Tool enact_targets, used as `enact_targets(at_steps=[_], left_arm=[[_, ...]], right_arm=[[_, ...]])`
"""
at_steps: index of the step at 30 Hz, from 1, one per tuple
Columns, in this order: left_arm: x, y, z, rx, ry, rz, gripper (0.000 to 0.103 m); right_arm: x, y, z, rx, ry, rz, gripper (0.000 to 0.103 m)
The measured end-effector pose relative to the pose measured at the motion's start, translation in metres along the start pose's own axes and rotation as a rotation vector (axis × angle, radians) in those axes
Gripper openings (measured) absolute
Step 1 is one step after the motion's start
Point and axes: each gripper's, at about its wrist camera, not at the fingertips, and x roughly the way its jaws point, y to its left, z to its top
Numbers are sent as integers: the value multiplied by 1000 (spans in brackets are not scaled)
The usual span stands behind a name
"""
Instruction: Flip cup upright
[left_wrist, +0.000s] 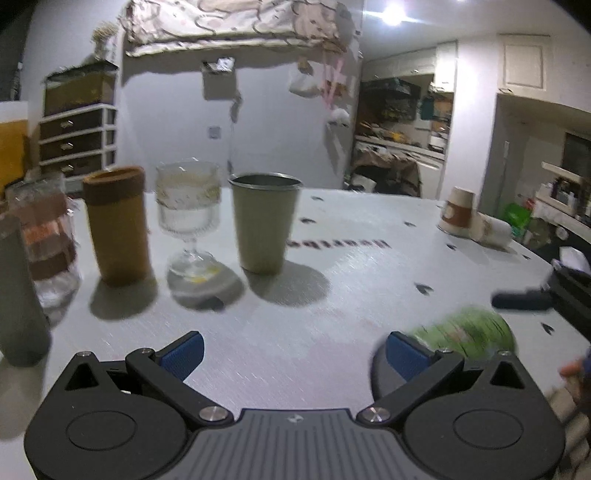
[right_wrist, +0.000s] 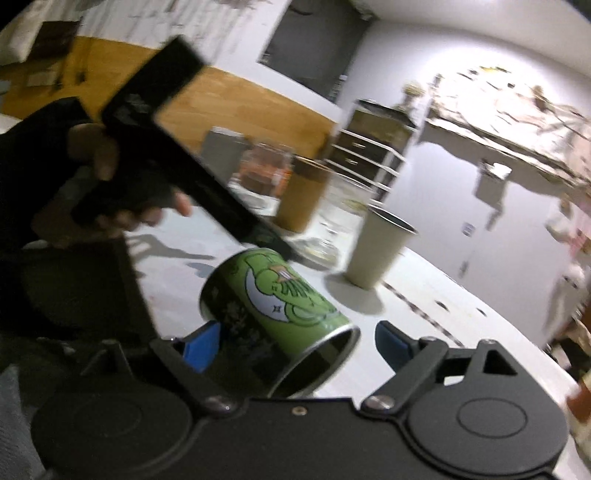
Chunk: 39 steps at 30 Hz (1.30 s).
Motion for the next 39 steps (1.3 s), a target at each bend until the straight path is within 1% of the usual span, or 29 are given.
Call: enact_targets(at_steps=[3, 6, 9, 11, 13, 15, 17, 19, 21, 22, 25, 28, 36, 39], left_arm=[[-1, -7, -5, 24, 16, -16, 103], [4, -11, -2, 31, 14, -9, 103], [8, -7, 10, 36, -7, 17, 103], [15, -3, 25, 47, -25, 15, 103], [32, 3, 40, 39, -19, 2, 103], [55, 11, 53, 13, 9, -11, 103], [80, 18, 60, -15, 61, -38, 103], [99, 23, 61, -58, 122, -87, 103], [108, 24, 57, -90, 149, -129, 103], [108, 24, 56, -96, 157, -140, 103], [101, 22, 48, -89, 148, -135, 103], [90, 20, 42, -92, 151, -149, 103], [69, 14, 28, -67, 196, -137, 103], [68, 13, 25, -79, 205, -128, 103]], right_arm=[[0, -14, -7, 62, 11, -54, 90], [1, -20, -15, 113, 23, -83, 90], [1, -21, -21, 137, 30, -90, 90], [2, -19, -21, 146, 32, -89, 90], [4, -22, -22, 156, 35, -91, 90], [8, -23, -22, 171, 40, -103, 90], [11, -25, -22, 197, 37, -117, 90], [16, -27, -21, 228, 39, -135, 90], [21, -31, -22, 260, 46, -167, 90], [24, -33, -22, 276, 52, -183, 90], [29, -41, -25, 338, 69, -225, 89], [31, -50, -31, 402, 79, -272, 89], [36, -64, -36, 522, 96, -333, 88], [36, -69, -39, 581, 89, -327, 87]])
